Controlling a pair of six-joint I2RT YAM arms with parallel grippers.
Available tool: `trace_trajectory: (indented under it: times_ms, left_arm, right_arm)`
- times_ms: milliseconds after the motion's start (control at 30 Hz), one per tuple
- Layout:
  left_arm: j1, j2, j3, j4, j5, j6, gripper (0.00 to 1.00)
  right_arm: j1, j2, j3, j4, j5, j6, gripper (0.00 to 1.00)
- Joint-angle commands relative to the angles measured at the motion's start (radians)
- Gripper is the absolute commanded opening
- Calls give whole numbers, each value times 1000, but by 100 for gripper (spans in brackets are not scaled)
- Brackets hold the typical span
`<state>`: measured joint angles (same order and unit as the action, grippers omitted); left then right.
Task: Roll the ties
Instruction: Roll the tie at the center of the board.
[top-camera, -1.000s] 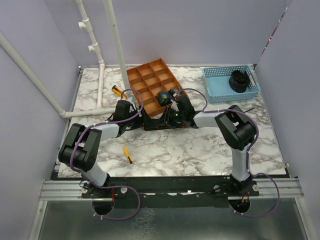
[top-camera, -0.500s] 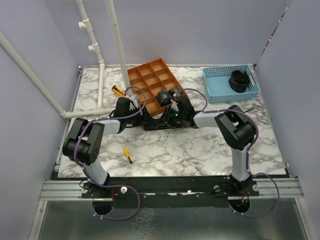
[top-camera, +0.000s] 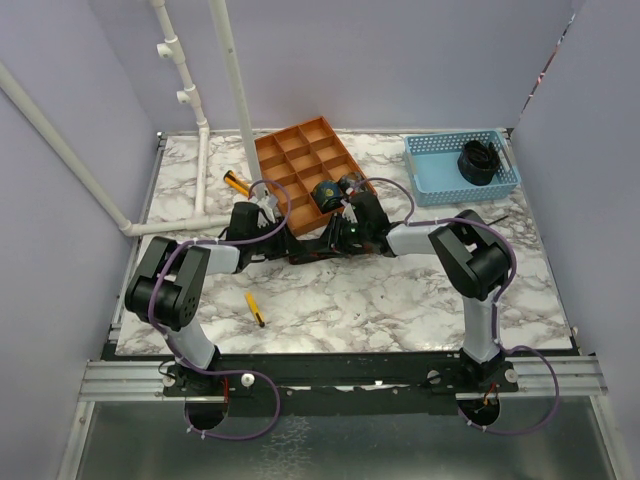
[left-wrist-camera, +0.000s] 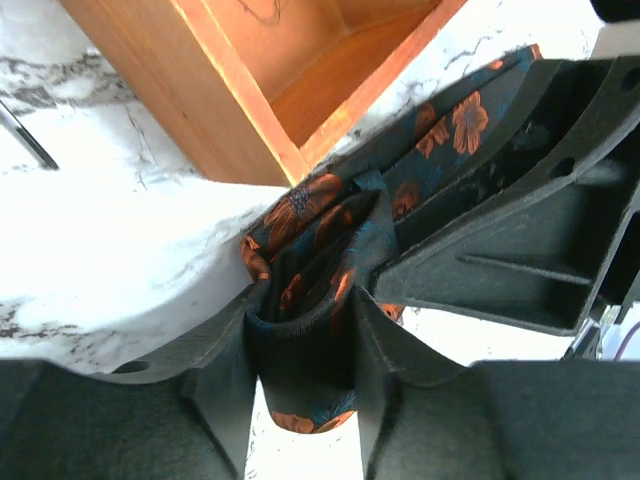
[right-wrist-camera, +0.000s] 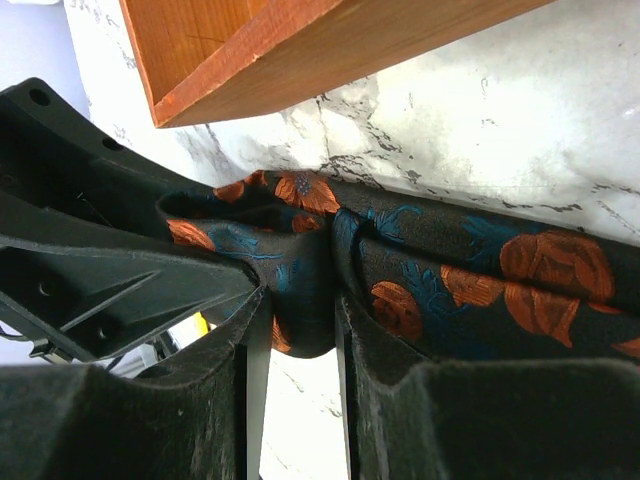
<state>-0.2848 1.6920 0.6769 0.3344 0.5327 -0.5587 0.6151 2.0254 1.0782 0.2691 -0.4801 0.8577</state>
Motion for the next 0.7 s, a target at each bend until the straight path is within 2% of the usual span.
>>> trace_trajectory:
  times_ms: [0, 167, 233, 300, 433, 667]
  left_arm:
    - [-19, 23, -47, -84, 13, -27, 34]
    - [-20, 1, -56, -75, 6, -43, 17]
    - [-20, -24, -64, -87, -2, -45, 8]
    - [-20, -51, -65, -129, -14, -28, 1]
    - [-25, -112, -62, -236, -37, 16, 0]
    - [-91, -149, -59, -325, -59, 74, 0]
  right_arm:
    - [5, 50, -1, -44, 23, -5, 31]
    - [6, 36, -12, -43, 23, -7, 31]
    - [9, 6, -22, -56, 39, -16, 36]
    - [9, -54, -42, -86, 76, -35, 45]
    - [8, -186, -79, -197, 191, -89, 57]
    - [-35, -320, -101, -331, 432, -173, 55]
